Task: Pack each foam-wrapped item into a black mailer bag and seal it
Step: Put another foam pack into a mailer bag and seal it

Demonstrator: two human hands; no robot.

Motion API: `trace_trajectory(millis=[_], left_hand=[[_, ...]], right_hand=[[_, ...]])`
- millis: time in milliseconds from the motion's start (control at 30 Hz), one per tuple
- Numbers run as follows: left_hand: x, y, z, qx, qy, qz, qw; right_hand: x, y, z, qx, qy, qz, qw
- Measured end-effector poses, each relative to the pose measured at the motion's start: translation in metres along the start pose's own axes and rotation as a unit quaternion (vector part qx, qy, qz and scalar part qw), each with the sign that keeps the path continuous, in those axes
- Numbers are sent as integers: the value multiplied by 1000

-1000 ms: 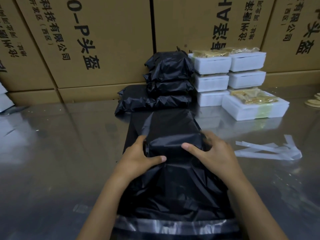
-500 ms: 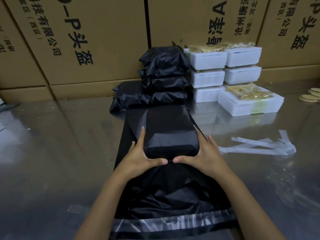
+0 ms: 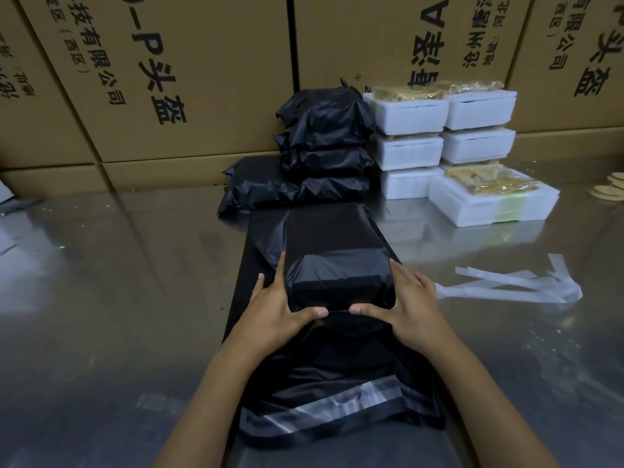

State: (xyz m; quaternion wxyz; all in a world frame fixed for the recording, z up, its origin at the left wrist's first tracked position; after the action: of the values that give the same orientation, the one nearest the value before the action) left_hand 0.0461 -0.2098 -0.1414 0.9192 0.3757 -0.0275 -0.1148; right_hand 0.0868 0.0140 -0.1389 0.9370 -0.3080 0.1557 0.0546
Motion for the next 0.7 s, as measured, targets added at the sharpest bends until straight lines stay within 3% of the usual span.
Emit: trace_trajectory(millis=[300,533,700], left_hand=[[-5,-7,5,-4,-1,17,1000],[-9,-10,-4,-98,6,5,995],[-9,-14,-4,-103,0,8,995]], right_hand=[[-6,4,-5,-3,-3,1,1000],[-7,9,-11,55,-4,-14,998],[-3,8,-11,72,17,-22,997]])
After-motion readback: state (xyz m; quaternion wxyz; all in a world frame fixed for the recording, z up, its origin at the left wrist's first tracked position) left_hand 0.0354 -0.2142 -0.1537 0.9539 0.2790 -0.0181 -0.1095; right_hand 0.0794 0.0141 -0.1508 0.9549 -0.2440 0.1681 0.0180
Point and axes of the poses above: each hand's wrist, its own x-axis away from the middle knuckle, its own z-axis out of the back of the hand, y = z × x, the point moved 6 cm from there along -x, towards the middle knuckle, and after that the axes turned 6 degrees about z, right-handed, at the moved point
